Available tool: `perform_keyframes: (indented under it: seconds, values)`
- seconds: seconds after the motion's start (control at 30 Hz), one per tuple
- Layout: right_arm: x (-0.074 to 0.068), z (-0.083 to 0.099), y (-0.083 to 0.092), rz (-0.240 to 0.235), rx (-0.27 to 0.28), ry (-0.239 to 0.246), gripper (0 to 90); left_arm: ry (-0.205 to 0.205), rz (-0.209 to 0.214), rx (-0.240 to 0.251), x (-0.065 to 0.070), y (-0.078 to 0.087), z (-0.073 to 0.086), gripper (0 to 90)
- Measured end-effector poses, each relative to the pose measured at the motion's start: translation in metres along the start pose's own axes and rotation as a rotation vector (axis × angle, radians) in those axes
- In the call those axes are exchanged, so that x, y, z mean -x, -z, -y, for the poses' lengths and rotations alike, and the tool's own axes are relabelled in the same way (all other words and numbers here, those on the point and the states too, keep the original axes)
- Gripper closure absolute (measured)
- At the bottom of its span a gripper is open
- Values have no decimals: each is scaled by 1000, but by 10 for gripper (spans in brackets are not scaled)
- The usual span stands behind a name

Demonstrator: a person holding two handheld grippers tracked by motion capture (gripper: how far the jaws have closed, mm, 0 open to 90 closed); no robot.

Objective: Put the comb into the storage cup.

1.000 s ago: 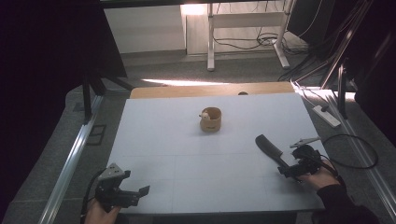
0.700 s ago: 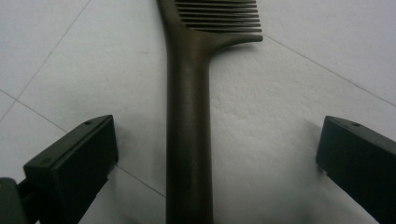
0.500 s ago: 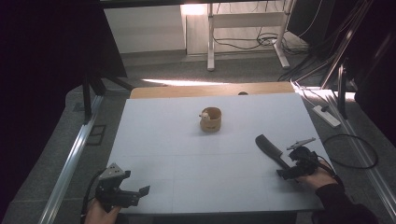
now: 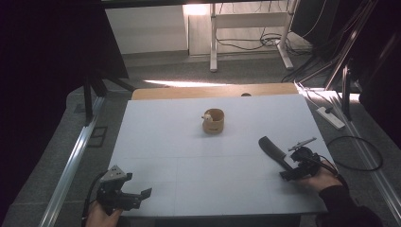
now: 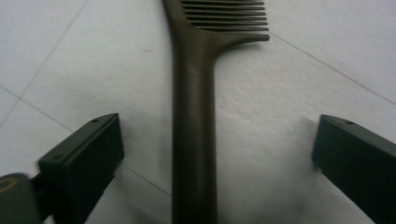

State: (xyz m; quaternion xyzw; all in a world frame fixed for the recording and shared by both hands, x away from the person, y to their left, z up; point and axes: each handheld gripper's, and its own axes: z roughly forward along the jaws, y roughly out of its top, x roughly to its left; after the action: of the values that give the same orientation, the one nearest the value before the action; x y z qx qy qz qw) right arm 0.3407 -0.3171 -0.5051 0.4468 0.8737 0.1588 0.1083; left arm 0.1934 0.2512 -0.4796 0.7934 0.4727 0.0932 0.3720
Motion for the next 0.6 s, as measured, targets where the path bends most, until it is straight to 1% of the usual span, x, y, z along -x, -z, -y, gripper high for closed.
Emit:
perform_keyframes:
  seconds: [0.07,0.13,0.2,0.3,0.33,0.37,0.43,0.5,0.53,0.6]
  values:
    - [-2,-1,2,-8,4,11,127,-2,0,-1,0,0,0,39]
    - [-3,-1,4,-15,11,26,208,-2,0,-1,0,0,0,39]
    - [-3,-2,6,-25,21,35,310,-1,1,-1,0,0,0,39]
    - [-1,-4,8,-20,20,15,458,-1,0,-4,0,0,0,40]
    - [0,-5,9,-21,21,16,498,-1,1,-5,0,-1,0,40]
    - [1,-5,9,-22,24,20,562,-1,1,-5,0,-1,0,40]
    - [2,-6,10,-28,23,19,617,-1,1,-5,0,-1,0,40]
    - [2,-6,10,-35,26,26,699,-1,1,-6,0,-1,0,40]
    - [2,-6,10,-46,25,27,721,-1,0,-6,0,-1,0,40]
    - [2,-7,10,-47,23,28,725,-2,-1,-6,0,-1,0,41]
